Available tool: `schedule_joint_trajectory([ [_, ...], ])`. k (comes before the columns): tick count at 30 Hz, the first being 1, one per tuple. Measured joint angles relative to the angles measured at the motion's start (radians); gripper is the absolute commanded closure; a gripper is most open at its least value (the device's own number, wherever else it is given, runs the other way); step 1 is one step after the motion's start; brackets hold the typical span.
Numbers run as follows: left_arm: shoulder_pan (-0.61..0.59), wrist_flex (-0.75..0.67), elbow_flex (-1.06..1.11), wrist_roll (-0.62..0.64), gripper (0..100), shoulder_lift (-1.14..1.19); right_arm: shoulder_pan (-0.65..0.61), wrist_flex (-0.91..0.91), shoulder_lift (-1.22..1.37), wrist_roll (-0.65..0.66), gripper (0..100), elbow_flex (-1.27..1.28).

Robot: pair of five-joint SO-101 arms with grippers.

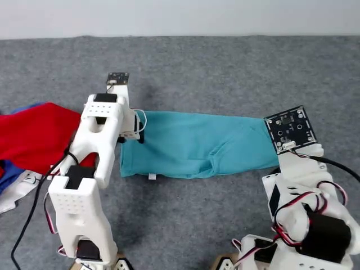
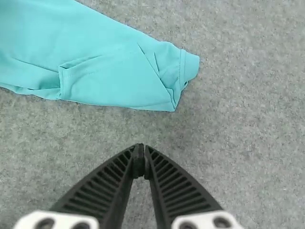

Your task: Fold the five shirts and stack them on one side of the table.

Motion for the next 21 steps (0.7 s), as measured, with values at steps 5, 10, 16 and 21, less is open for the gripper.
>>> schedule_joint_trajectory([
  [5,-0.003,0.051,-0.040,0.000,80,0.005,0.000,0.000,0.000,0.000,98.0,0.000],
  [10,-0.003,0.068,-0.043,0.000,80,0.005,0.000,0.000,0.000,0.000,98.0,0.000],
  [16,-0.011,0.068,-0.043,0.000,80,0.012,0.000,0.000,0.000,0.000,98.0,0.000],
  [21,-0.031,0.068,-0.051,0.003,80,0.072,0.000,0.000,0.000,0.000,98.0,0.000],
])
